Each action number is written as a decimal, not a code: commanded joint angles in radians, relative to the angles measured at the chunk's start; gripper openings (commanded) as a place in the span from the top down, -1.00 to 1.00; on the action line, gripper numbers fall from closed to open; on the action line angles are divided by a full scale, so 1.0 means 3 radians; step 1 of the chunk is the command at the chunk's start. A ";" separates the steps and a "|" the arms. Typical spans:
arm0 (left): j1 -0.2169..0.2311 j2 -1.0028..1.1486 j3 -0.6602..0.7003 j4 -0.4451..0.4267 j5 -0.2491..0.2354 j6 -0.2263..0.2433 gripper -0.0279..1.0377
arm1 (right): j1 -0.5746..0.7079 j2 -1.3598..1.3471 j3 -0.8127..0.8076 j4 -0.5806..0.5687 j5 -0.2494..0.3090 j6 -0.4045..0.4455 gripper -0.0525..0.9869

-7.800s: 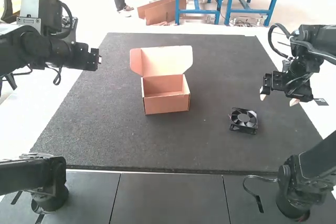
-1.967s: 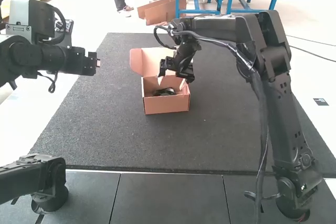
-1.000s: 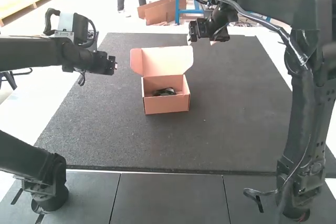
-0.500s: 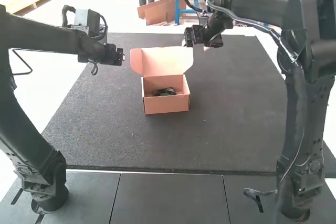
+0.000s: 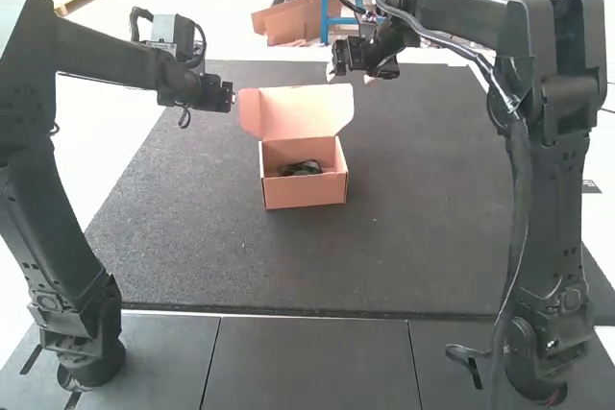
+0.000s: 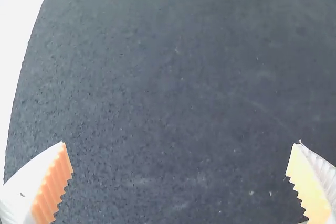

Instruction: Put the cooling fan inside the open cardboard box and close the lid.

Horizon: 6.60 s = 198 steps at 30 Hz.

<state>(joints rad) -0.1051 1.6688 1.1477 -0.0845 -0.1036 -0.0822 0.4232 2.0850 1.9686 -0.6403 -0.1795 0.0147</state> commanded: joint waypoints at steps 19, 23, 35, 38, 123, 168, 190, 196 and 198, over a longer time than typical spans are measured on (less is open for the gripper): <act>-0.0079 -0.0025 0.0209 -0.0179 0.0800 -0.0253 -0.87 | -0.0199 0.0158 0.0101 -0.0013 -0.0593 0.0130 -0.83; -0.0125 -0.0025 0.0199 -0.0179 0.0805 -0.0258 -0.87 | -0.0184 0.0193 0.0101 0.0017 -0.0603 0.0125 -0.77; -0.0125 -0.0050 0.0193 -0.0291 0.0805 -0.0334 -0.87 | -0.0179 0.0280 0.0095 0.0017 -0.0614 0.0145 -0.02; -0.0125 -0.0061 0.0188 -0.0373 0.0831 -0.0334 -0.87 | -0.0184 0.0280 0.0095 -0.0085 -0.0614 0.0135 0.03; -0.0253 -0.0173 0.0132 -0.0358 0.0816 -0.0299 -0.87 | 0.0266 -0.0221 -0.0165 -0.0141 -0.0112 -0.0003 0.91; -0.0458 -0.0429 -0.0032 -0.0726 0.0775 -0.0309 -0.87 | 0.0634 -0.0845 -0.1853 0.0723 -0.0184 0.0053 0.91; -0.0442 -0.1099 -0.0379 -0.0935 0.0734 -0.0232 -0.87 | 0.0752 -0.0891 -0.2149 0.0513 0.0271 -0.0156 0.91; -0.0458 -0.1329 -0.0374 -0.0930 0.0601 -0.0186 -0.87 | 0.0727 -0.0972 -0.2200 0.0493 0.0424 -0.0121 0.66; -0.0458 -0.1334 -0.0369 -0.0910 0.0580 -0.0181 -0.87 | 0.0721 -0.1034 -0.2175 0.0493 0.0424 -0.0075 0.08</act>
<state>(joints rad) -0.2359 1.2877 1.0298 -0.3676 0.0975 -0.1535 0.6312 1.8503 1.3067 -0.4911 -0.0708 -0.0162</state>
